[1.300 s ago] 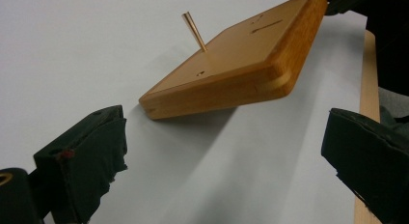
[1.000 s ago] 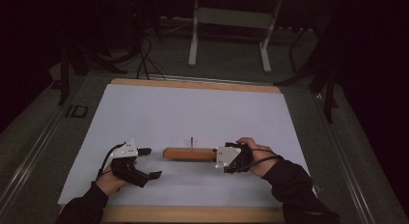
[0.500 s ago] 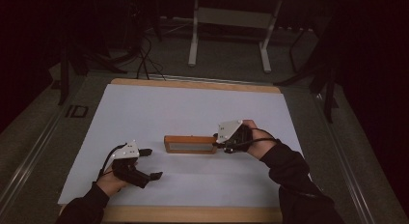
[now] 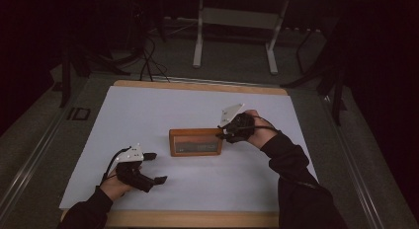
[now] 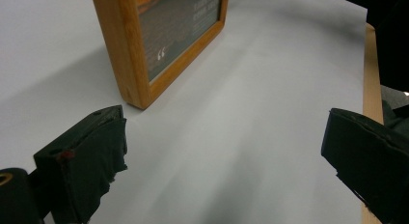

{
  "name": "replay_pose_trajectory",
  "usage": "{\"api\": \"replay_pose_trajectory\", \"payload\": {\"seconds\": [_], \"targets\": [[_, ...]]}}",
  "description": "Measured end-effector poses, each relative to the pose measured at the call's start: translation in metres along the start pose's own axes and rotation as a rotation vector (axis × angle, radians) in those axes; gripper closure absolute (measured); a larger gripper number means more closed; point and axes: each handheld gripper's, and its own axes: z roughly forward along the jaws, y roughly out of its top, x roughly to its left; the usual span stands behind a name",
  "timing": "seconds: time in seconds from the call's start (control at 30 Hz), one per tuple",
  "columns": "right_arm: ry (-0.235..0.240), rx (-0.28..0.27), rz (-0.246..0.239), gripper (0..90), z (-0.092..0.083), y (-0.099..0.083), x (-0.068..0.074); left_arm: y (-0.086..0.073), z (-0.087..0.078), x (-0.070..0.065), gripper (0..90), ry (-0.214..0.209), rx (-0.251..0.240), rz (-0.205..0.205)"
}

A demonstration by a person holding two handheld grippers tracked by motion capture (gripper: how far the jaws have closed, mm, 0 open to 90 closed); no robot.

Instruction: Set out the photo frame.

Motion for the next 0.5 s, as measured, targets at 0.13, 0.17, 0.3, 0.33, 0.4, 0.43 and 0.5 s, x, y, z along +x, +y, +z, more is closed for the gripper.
{"api": "replay_pose_trajectory", "payload": {"seconds": [0.13,0.17,0.3,0.33,0.4,0.43,0.5], "targets": [[0.002,0.0,0.028,63.5,0.003,0.001,-0.005,0.0,0.0,-0.001,2.5,0.003,0.0,0.005],[0.001,0.002,0.037,63.3,0.004,0.001,-0.007,0.0,0.001,-0.001,2.5,0.003,-0.001,0.007],[-0.001,0.004,0.071,62.6,0.008,0.002,-0.012,-0.001,0.001,-0.002,2.5,0.0,0.0,0.014],[0.0,0.005,0.082,62.4,0.009,0.002,-0.014,-0.001,0.002,-0.002,2.5,0.0,0.001,0.015],[-0.002,0.009,0.103,62.1,0.011,0.002,-0.016,-0.002,0.002,-0.001,2.5,0.0,-0.003,0.01],[-0.005,0.009,0.106,61.9,0.013,0.002,-0.017,-0.002,0.002,-0.001,2.5,0.002,-0.005,0.011],[-0.009,0.016,0.132,61.6,0.015,0.003,-0.019,-0.002,0.001,-0.001,2.5,0.001,-0.007,0.011]]}}
